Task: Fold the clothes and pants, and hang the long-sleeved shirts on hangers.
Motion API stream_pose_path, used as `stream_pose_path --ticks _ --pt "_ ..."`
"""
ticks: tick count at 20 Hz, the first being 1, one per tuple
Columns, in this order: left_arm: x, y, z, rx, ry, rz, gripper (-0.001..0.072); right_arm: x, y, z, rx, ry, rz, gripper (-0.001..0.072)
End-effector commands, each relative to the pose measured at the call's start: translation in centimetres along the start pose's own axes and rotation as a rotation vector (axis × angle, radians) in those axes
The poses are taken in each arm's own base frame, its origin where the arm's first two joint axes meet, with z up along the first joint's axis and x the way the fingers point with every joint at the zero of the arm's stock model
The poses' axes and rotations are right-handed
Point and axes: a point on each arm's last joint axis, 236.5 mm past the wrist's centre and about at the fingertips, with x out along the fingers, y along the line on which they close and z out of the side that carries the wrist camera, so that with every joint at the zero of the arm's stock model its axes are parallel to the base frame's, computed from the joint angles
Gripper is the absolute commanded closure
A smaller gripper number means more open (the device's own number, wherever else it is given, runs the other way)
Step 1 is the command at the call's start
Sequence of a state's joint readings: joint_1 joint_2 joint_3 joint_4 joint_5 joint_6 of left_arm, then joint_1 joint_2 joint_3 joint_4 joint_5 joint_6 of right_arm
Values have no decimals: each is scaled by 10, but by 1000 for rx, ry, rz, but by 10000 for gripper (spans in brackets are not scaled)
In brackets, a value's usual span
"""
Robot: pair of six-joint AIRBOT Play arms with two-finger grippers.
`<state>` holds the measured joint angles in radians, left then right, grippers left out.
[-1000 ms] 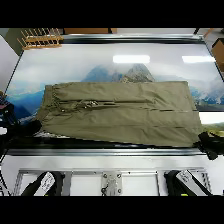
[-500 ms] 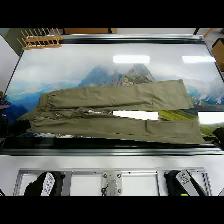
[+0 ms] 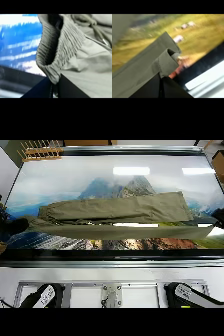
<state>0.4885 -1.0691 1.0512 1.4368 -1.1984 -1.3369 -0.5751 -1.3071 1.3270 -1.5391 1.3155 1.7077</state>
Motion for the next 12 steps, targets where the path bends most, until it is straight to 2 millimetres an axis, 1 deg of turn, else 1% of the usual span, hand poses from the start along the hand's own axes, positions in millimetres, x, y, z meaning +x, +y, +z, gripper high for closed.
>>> stream_pose_path --ticks 1,3,5,7,9,12 --pt "15 -10 41 25 30 -17 690 9 52 47 -38 -24 23 702" --pt "27 -15 66 20 28 -24 691 17 76 70 -43 -45 41 702" --pt "40 -21 85 29 34 -33 690 26 95 87 -48 -61 55 702" --pt "55 -30 98 52 55 -45 690 37 110 99 -61 -71 67 702" --pt "70 -37 110 69 72 -53 690 52 121 106 -73 -73 73 702" --pt "91 -45 126 49 94 -66 690 68 138 119 -66 -121 103 701"
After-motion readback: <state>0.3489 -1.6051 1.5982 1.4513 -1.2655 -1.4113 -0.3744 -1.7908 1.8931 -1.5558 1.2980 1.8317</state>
